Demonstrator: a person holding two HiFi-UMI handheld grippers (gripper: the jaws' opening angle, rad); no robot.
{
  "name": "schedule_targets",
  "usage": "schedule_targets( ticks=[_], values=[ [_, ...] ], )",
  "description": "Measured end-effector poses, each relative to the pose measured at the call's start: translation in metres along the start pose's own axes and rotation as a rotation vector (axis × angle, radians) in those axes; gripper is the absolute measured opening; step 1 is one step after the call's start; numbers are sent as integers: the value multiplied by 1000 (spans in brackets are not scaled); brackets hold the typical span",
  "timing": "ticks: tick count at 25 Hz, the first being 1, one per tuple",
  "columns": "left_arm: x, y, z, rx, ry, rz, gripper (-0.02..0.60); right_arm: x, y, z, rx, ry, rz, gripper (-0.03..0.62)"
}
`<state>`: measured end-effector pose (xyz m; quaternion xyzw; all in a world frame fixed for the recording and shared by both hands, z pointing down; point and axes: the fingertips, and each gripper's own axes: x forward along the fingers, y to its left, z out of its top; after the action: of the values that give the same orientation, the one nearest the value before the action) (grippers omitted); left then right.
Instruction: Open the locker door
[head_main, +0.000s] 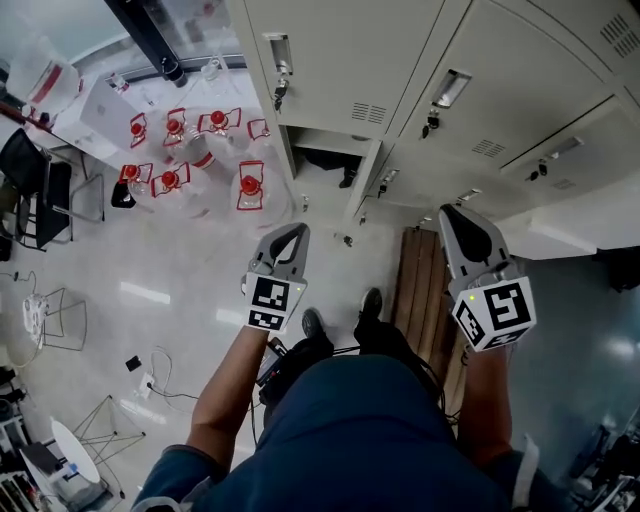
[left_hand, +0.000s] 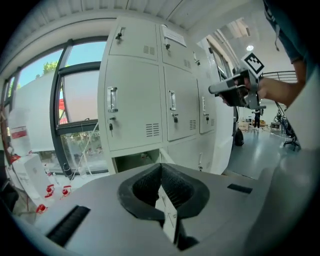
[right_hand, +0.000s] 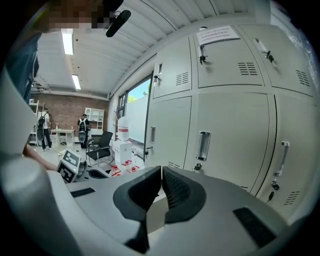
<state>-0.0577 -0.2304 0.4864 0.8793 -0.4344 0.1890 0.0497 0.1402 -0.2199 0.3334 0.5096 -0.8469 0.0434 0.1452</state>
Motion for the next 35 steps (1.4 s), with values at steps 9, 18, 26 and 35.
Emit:
schedule_targets(
  ticks=[9, 18, 26, 35],
  values=[
    [-52, 20, 83, 43, -137, 28, 17, -12, 15, 37, -22, -56, 25, 37],
    [-101, 44, 142, 79, -224, 75, 17, -22, 34, 71, 5, -118, 86, 37],
    [-135, 73, 169, 81, -279, 133, 17, -23, 49, 80, -46, -120, 100, 35],
    [-150, 87, 165, 66, -289, 161, 17, -14, 61, 82, -52, -110, 120, 34]
  ],
)
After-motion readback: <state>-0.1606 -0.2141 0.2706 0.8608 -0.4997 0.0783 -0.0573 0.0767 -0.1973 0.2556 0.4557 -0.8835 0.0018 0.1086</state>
